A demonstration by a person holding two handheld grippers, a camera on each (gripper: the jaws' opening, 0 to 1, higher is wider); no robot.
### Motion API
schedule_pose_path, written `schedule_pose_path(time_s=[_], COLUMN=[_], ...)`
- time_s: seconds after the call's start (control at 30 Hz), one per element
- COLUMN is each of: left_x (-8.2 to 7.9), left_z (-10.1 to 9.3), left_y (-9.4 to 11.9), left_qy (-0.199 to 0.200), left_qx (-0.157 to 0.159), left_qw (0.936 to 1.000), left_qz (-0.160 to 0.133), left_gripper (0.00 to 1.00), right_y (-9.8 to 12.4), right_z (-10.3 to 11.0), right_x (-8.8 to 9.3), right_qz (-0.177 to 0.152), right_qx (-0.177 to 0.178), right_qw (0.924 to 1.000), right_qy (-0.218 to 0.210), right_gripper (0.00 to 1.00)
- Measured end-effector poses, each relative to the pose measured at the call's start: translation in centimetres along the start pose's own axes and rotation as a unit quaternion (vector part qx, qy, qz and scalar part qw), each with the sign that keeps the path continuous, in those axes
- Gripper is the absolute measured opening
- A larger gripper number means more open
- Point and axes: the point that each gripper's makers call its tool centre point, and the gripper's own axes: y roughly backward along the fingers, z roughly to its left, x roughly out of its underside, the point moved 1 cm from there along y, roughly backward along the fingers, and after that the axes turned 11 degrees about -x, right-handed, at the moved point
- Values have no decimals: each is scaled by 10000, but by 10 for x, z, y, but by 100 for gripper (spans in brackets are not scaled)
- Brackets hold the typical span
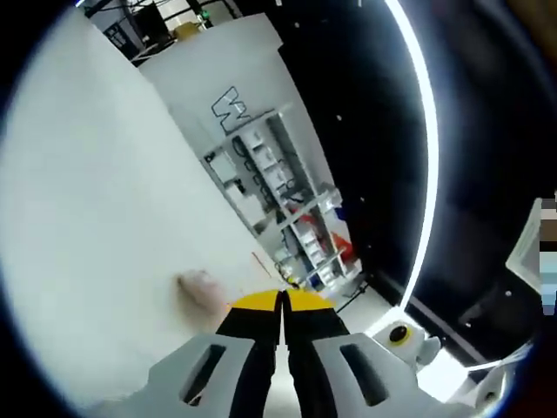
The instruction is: Open the resealable bag by pulling the two sides of the seal apart until the entire bag opening is separated and visibly accessible.
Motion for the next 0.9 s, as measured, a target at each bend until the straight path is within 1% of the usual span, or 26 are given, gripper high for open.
schedule_pose_path(time_s=[0.07, 0.13, 0.2, 0.3, 0.37, 0.4, 0.47, 0.5, 0.57, 0.67, 0.73, 0.87, 0.9], left_x=[0, 1, 1, 3, 7, 7, 10, 11, 12, 14, 14, 14, 14], left_z=[0, 1, 3, 5, 5, 4, 2, 2, 2, 3, 4, 6, 7], left_y=[1, 2, 3, 5, 7, 7, 7, 7, 8, 9, 10, 11, 11], left_qy=[-63, -194, -320, -488, -712, -756, -883, -962, -1105, -1254, -1324, -1364, -1365], left_qx=[-18, -66, -137, -204, -237, -237, -239, -247, -276, -306, -338, -355, -354], left_qw=[10000, 9997, 9993, 9984, 9969, 9965, 9954, 9946, 9930, 9911, 9900, 9893, 9893], left_qz=[39, 102, 138, 190, 243, 252, 275, 291, 314, 339, 348, 374, 375], left_gripper=[1, 1, 1, 1, 1, 1, 1, 1, 1, 1, 1, 1, 1], right_y=[1, 3, 6, 12, 15, 14, 11, 9, 4, -1, -3, -7, -8], right_z=[2, 3, 6, 8, 7, 8, 11, 12, 16, 20, 20, 23, 23], right_x=[1, 0, 1, -11, -19, -21, -20, -20, -15, -9, -6, -2, 0], right_qz=[96, 224, 470, 472, 611, 672, 840, 867, 1021, 1163, 1292, 1439, 1529], right_qx=[-52, -96, -166, -134, -56, -58, -131, -145, -271, -346, -365, -464, -483], right_qw=[9999, 9993, 9972, 9954, 9912, 9890, 9850, 9842, 9808, 9768, 9728, 9669, 9636], right_qy=[79, 292, 550, 826, 1171, 1318, 1504, 1538, 1641, 1767, 1889, 2056, 2138], right_gripper=[0, 0, 0, 0, 0, 0, 0, 0, 0, 0, 0, 2, 2])
